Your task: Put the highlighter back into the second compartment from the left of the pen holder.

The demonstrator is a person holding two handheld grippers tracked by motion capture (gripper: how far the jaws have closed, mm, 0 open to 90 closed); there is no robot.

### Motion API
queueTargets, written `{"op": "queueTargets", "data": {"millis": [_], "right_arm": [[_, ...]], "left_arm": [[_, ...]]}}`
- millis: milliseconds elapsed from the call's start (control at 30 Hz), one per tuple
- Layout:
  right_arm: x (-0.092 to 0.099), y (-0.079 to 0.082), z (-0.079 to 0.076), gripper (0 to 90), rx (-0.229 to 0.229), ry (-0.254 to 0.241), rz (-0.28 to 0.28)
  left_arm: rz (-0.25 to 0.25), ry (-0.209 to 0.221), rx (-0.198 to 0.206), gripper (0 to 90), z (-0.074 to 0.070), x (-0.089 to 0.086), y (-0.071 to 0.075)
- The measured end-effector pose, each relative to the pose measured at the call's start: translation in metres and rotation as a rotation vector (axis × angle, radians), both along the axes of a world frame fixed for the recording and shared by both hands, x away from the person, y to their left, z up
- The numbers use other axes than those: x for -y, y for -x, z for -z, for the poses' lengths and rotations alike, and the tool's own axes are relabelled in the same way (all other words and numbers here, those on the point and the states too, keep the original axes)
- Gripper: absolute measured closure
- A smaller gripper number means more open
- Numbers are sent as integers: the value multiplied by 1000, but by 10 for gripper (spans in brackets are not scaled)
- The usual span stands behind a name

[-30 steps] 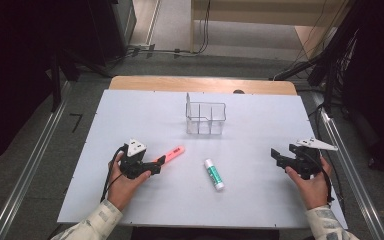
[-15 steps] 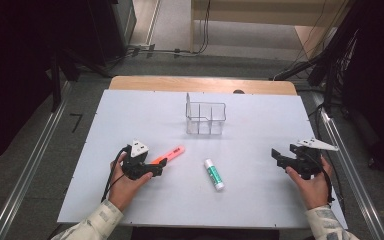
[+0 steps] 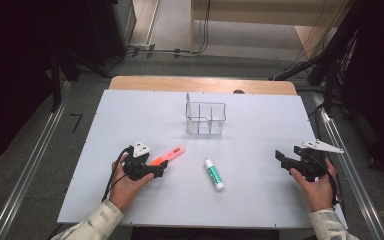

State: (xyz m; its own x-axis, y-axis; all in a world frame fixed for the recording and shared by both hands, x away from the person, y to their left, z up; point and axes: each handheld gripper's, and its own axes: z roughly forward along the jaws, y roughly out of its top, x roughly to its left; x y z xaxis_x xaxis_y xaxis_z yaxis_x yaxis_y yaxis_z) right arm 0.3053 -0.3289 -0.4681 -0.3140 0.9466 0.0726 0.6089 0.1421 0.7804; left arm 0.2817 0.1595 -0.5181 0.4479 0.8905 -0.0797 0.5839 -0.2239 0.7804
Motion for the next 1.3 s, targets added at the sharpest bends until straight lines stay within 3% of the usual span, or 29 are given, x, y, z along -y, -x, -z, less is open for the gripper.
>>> {"op": "queueTargets", "data": {"millis": [467, 833, 1300], "right_arm": [[3, 1, 1, 237, -3, 0, 6], [3, 1, 1, 237, -6, -3, 7], [3, 0, 1, 237, -8, -2, 7]], "left_arm": [[1, -18, -5, 223, 1, 1, 0], [18, -33, 1, 327, 1, 4, 2], [60, -47, 15, 537, 1, 6, 5]]}}
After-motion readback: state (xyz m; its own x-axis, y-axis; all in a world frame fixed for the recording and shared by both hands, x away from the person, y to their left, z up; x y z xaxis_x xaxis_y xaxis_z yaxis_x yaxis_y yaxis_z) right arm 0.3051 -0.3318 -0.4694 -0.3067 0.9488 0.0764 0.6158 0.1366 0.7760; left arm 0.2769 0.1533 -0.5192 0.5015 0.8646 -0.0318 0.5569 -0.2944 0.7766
